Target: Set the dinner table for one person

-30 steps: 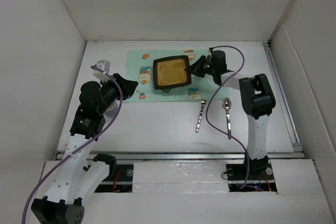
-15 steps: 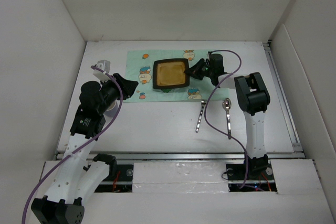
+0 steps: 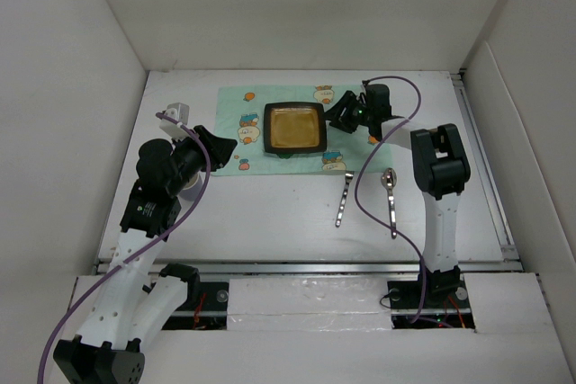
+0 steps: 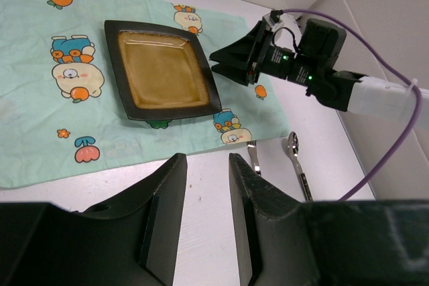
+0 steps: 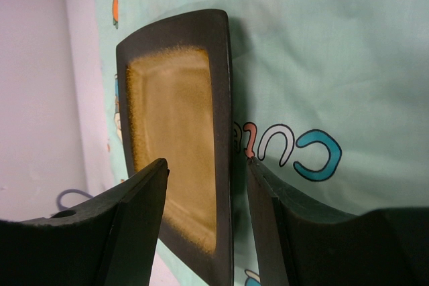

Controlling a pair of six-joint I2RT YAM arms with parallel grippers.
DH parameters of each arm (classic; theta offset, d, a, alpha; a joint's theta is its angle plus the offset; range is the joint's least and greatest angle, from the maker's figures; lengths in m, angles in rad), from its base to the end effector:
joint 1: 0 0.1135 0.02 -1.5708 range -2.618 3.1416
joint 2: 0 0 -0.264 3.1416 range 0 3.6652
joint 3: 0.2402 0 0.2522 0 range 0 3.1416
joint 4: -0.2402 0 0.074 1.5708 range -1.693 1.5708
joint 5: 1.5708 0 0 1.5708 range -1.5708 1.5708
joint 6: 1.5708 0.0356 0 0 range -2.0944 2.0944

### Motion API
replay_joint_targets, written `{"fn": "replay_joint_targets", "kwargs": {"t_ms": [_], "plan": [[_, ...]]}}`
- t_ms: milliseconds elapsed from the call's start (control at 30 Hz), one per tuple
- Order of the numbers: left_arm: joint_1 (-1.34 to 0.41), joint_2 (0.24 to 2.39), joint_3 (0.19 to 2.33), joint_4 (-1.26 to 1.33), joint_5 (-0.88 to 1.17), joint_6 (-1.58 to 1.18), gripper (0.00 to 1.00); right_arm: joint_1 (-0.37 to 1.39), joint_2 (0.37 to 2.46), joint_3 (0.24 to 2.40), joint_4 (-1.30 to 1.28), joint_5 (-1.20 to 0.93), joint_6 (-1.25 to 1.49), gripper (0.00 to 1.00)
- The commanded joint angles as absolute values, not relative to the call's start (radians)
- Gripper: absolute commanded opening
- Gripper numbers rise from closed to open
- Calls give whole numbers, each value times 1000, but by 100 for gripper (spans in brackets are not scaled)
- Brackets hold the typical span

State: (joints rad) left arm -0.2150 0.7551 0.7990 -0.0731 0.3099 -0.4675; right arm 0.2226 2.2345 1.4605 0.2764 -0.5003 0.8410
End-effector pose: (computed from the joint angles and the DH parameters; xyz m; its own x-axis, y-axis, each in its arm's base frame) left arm 0.1713 -0.0485 0.3620 -0.2512 -0.3844 -0.8883 0.4344 0.7753 -0.4584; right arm 0.4763 0.1253 0.1429 -0.7612 0.4982 -0.4152 -0.0563 0.5871 0.8076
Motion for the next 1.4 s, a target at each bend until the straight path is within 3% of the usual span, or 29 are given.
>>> {"fn": "replay_joint_targets", "kwargs": {"t_ms": [0,267,300,333,367,400,433,533,733,800,833,900,933,1000,1033,1133,1367], "plan": [[-218,749,842,-44,307,-456,29,219,2122,1526,129,-447,700,56],[-207,720,861,-49,292,-453,30,241,1912,1473,-69,-151,526,53],[-207,715,864,-49,282,-453,30,256,1852,1457,-74,-120,484,46],[-207,709,876,-49,273,-454,30,300,1800,1457,-81,-68,442,18],[-207,704,876,-49,268,-456,30,301,1799,1457,-81,-68,442,18],[-207,700,880,-49,267,-457,29,360,1771,1468,-113,-60,399,8],[-207,695,885,-41,265,-459,22,398,1761,1508,-135,-36,378,0],[-207,660,914,-37,241,-483,0,558,1750,1587,-190,-8,318,0],[-218,537,994,-8,150,-525,0,814,1830,1751,-248,-17,276,0],[-218,489,1014,20,123,-534,10,860,1910,1866,-305,-21,253,0],[-218,474,1025,40,118,-540,22,880,1939,1909,-325,-11,250,0],[-218,428,1025,67,109,-545,32,934,2038,2035,-385,-6,238,4],[-218,414,1017,101,98,-548,39,951,2072,2075,-403,23,236,12],[-218,370,1019,120,66,-545,43,976,2167,2188,-429,37,244,22],[-218,355,1017,133,57,-545,45,991,2195,2227,-442,34,247,33],[-218,305,1008,176,31,-540,47,1021,2310,2371,-488,86,250,52],[-218,265,982,204,41,-531,50,1060,2462,2528,-512,78,275,64]]}}
